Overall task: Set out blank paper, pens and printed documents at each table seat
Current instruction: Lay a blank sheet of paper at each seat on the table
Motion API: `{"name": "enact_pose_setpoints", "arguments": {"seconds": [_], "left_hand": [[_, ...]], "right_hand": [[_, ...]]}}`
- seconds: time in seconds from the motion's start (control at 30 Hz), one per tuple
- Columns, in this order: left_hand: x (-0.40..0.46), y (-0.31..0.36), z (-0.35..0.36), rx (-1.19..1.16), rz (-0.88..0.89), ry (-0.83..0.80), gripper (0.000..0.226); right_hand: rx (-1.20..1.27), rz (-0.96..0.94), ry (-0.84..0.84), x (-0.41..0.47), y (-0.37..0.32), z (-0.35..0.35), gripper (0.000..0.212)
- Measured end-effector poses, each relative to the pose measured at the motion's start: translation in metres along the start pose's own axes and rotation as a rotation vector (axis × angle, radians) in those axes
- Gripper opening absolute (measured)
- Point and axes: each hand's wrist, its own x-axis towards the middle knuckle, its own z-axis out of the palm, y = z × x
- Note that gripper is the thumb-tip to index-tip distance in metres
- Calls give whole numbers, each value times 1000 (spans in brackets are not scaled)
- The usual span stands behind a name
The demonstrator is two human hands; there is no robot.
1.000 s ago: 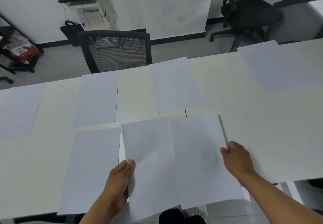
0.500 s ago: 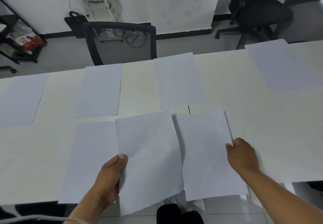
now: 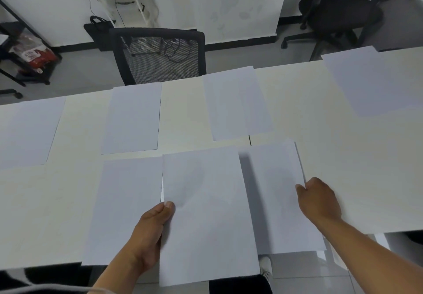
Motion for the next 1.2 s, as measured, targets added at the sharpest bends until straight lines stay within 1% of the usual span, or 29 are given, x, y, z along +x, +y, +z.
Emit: {"name": "enact_pose_setpoints", "arguments": {"seconds": [0.07,0.17,0.33,0.43,0.5,0.57,0.6,0.67,0.73,0.8,0.87,1.03,1.2], "left_hand": [[1,-1,2,1,1,-4,32],[3,-2,5,-2,-3,-7,31],[5,-3,13,11,-9,-35,30],[8,-2,19,17,-8,-45,31],[9,-1,22,24,-2,-58,32],[11,1,24,28,6,-80,33],[12,2,26,26,10,-91,33],[14,4,28,24,15,-108,34],[15,8,31,22,22,-121,34],[15,12,35,23,30,-141,34],[17,16,39,32,45,-155,33],[19,28,53,132,72,-181,34],[6,42,72,293,139,-206,32]], "right_hand": [[-9,2,-5,-1,0,0,23],[-18,13,-1,-3,-3,-1,31],[30,48,21,-6,-7,-3,31],[56,92,47,-14,-10,-5,41],[86,25,85,-22,-13,-6,37],[144,-114,93,-31,-19,-7,27],[206,-179,46,-36,-24,-8,28],[347,-249,-137,-48,-37,-9,41],[449,-248,-312,-60,-50,-8,50],[507,-227,-382,-68,-61,-6,49],[532,-220,-363,-71,-69,-7,47],[519,-214,-231,-72,-70,-21,49],[517,-204,-183,-66,-60,-42,50]]}}
